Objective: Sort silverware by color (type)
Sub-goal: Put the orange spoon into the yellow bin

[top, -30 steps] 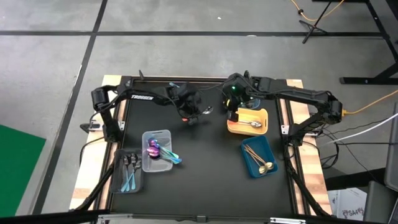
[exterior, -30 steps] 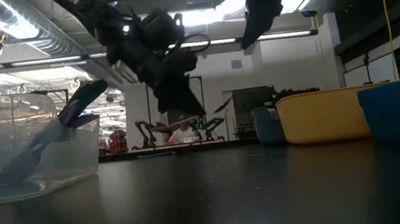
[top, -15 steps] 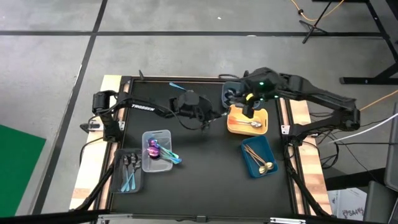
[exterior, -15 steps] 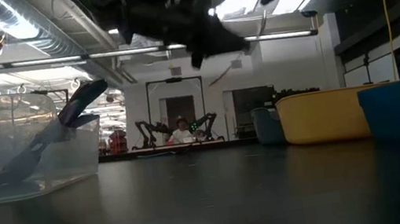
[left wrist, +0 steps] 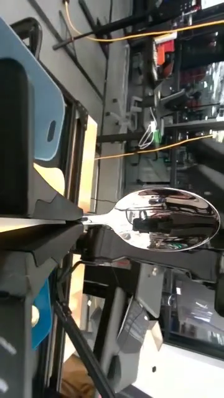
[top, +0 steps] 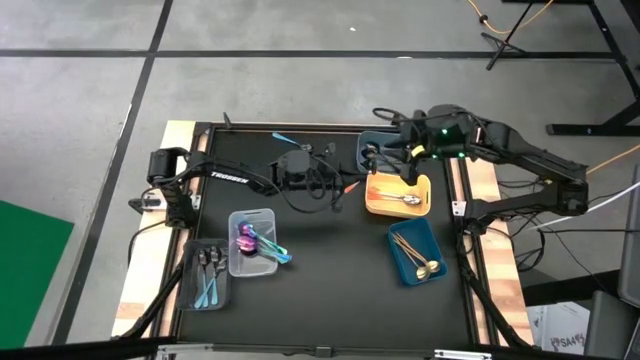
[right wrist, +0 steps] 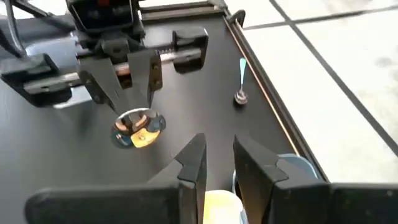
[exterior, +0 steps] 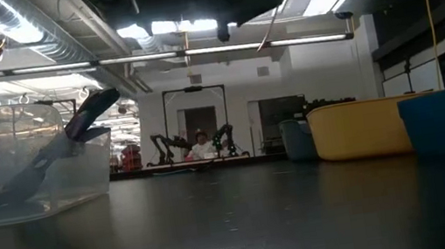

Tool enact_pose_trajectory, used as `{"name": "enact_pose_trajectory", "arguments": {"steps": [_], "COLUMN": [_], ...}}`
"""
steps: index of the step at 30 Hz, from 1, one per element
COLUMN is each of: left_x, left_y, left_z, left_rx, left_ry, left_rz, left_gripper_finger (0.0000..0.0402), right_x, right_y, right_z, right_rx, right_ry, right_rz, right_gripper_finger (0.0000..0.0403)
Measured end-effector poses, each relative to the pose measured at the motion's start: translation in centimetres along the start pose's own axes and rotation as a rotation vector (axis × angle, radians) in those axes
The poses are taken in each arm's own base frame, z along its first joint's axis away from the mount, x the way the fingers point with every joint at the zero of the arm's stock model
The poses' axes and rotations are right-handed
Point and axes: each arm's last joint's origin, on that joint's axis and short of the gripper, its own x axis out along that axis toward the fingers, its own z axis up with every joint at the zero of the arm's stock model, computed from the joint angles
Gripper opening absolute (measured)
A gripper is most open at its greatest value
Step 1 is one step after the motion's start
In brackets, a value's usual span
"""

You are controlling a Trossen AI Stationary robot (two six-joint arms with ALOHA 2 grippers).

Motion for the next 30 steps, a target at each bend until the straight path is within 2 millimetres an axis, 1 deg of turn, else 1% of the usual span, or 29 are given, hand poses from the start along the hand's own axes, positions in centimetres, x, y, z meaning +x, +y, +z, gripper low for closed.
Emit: {"name": "enact_pose_trajectory", "arguments": {"steps": [4,7,10,12,17,20,22,26,30], "left_x": [0.0,0.2,1.5,3.0,6.8,8.8,9.9,11.5,12.3], "left_y": [-0.2,-0.5,-0.9,-1.1,-0.8,-0.4,-0.2,0.4,0.8], "left_z": [0.3,1.1,1.5,1.0,-0.6,-1.9,-3.3,-5.7,-7.7], "left_rx": [-0.004,0.002,0.027,0.047,0.053,0.053,0.053,0.051,0.049], "left_ry": [-0.034,-0.070,-0.089,-0.071,-0.057,-0.054,-0.025,0.033,0.064], "left_rz": [-0.006,-0.014,-0.022,-0.025,-0.027,-0.055,-0.073,-0.077,-0.071], "left_gripper_finger": [0.0001,0.0001,0.0001,0.0001,0.0001,0.0001,0.0001,0.0001,0.0001], "right_x": [-0.3,-0.5,-0.7,-0.9,-1.9,-2.5,-2.9,-3.3,-3.2], "right_y": [0.0,-0.1,-0.1,-0.2,-0.2,-0.2,-0.2,-0.2,-0.2], "right_z": [0.5,1.1,1.8,2.2,2.8,2.8,2.8,2.7,2.6], "right_rx": [-0.002,-0.003,-0.006,-0.007,-0.017,-0.035,-0.036,-0.037,-0.037], "right_ry": [-0.067,-0.129,-0.200,-0.249,-0.339,-0.366,-0.378,-0.384,-0.367], "right_rz": [-0.006,-0.011,-0.017,-0.020,-0.041,-0.047,-0.048,-0.049,-0.039], "right_gripper_finger": [0.0072,0.0072,0.0072,0.0072,0.0072,0.0072,0.0072,0.0072,0.0072]}}
